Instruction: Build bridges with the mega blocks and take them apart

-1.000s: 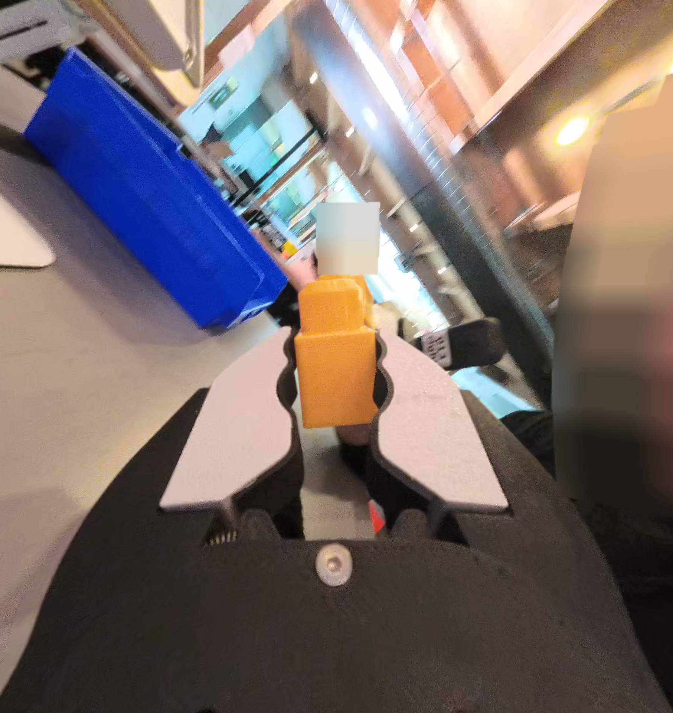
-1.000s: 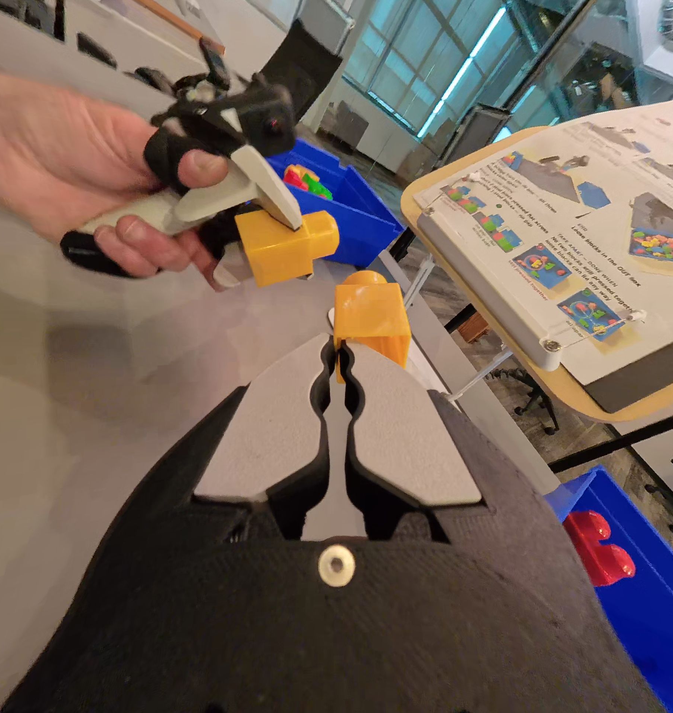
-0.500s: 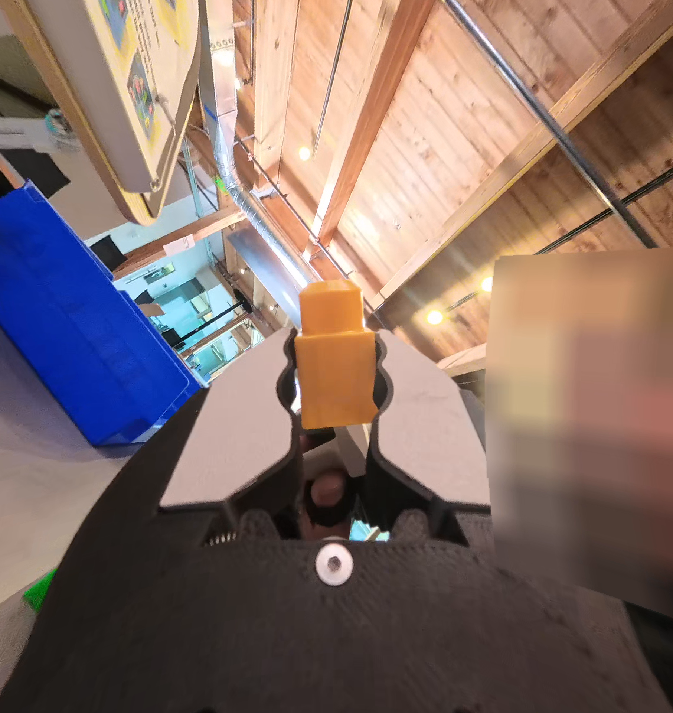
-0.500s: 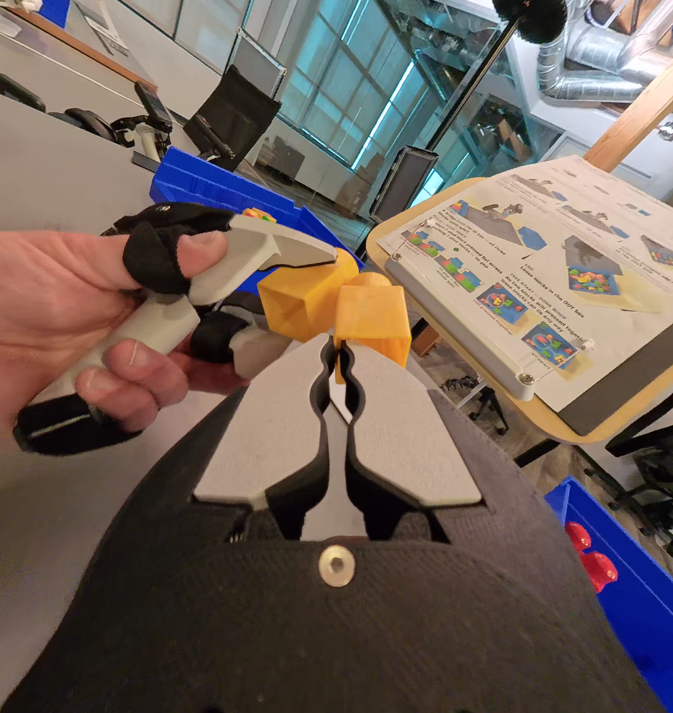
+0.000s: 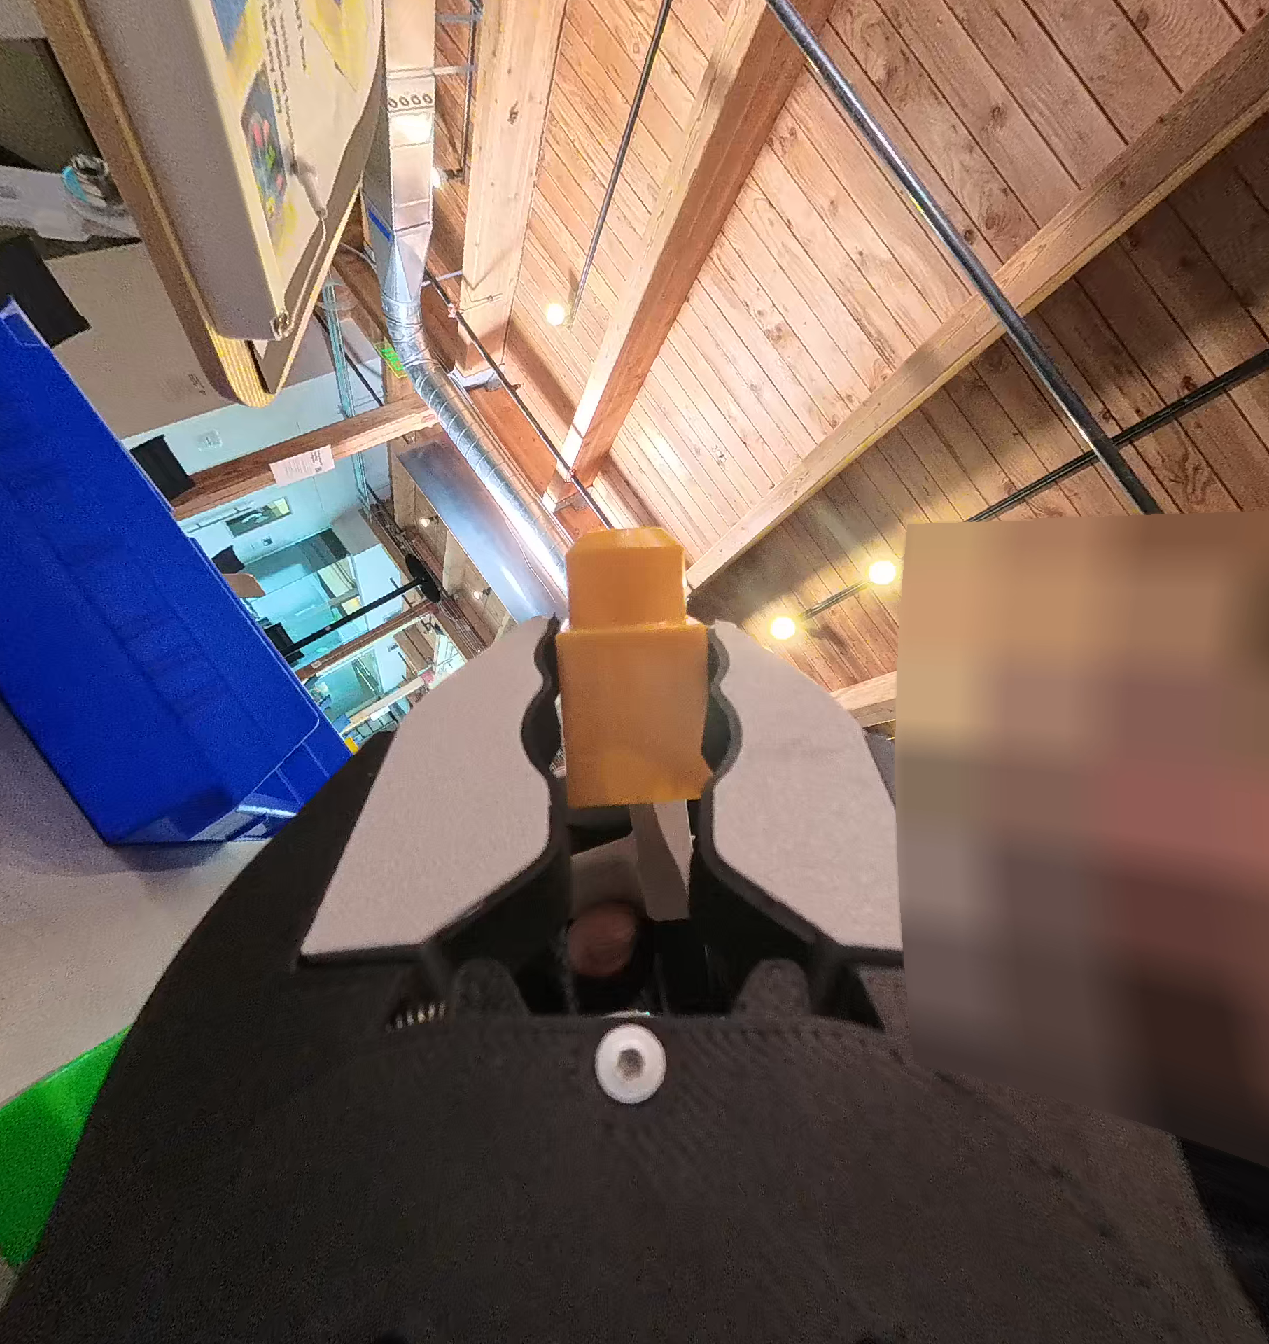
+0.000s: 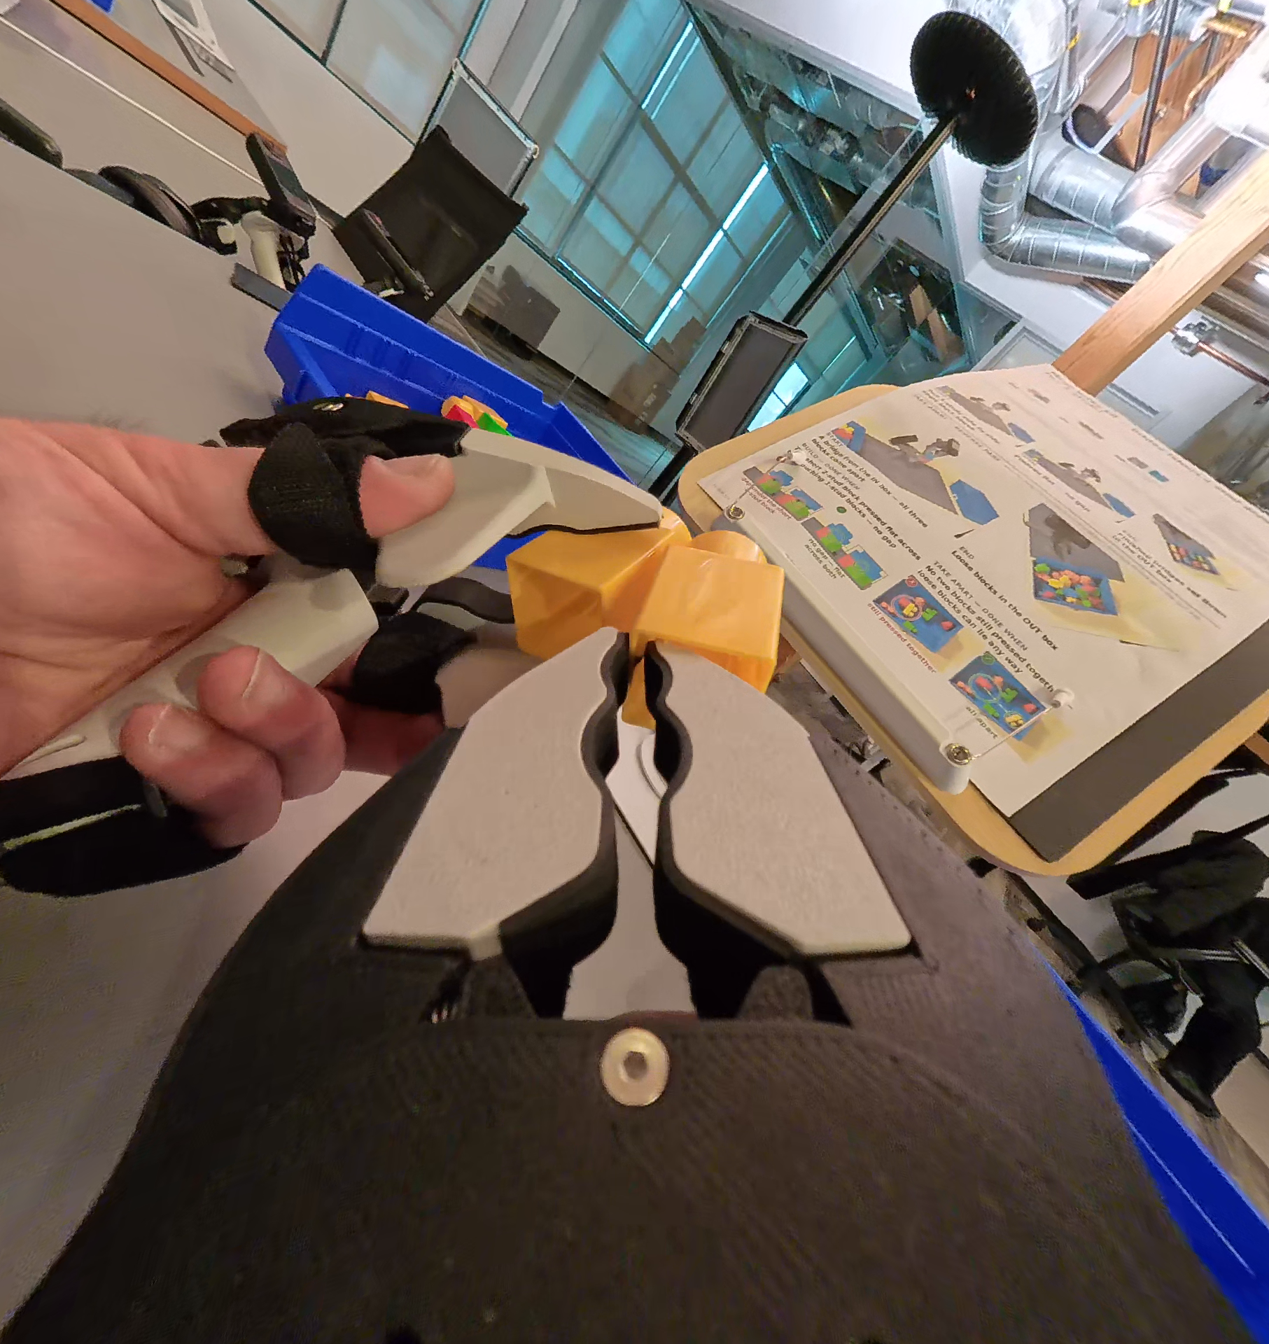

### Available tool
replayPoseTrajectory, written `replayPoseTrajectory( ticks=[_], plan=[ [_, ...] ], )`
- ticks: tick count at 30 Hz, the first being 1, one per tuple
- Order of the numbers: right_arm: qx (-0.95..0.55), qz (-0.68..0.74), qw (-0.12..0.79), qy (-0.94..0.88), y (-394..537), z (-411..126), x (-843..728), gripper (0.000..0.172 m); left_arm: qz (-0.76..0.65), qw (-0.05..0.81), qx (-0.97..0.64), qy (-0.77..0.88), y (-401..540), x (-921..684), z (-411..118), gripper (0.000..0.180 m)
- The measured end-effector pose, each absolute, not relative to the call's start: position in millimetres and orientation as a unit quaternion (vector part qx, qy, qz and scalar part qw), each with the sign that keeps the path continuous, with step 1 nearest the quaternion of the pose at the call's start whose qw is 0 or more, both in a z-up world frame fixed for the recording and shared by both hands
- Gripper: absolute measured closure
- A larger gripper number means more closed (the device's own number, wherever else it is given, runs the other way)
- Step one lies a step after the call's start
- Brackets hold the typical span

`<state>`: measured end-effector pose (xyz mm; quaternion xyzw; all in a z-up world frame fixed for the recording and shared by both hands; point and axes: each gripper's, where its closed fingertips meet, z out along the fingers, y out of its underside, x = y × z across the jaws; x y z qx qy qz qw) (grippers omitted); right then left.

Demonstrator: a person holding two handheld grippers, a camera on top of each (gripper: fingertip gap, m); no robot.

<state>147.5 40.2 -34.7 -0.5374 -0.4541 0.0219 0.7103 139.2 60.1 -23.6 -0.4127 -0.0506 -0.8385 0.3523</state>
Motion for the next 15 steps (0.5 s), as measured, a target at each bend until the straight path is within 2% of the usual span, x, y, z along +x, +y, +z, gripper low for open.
replayPoseTrajectory(
  ticks=[15],
  plan=[
    [-0.522, -0.012, 0.723, -0.453, 36.6, -34.0, 146.5, 0.165, -0.844, 0.345, -0.407, -0.059, 56.3, 144.4, -21.9, 0.144]
  ],
)
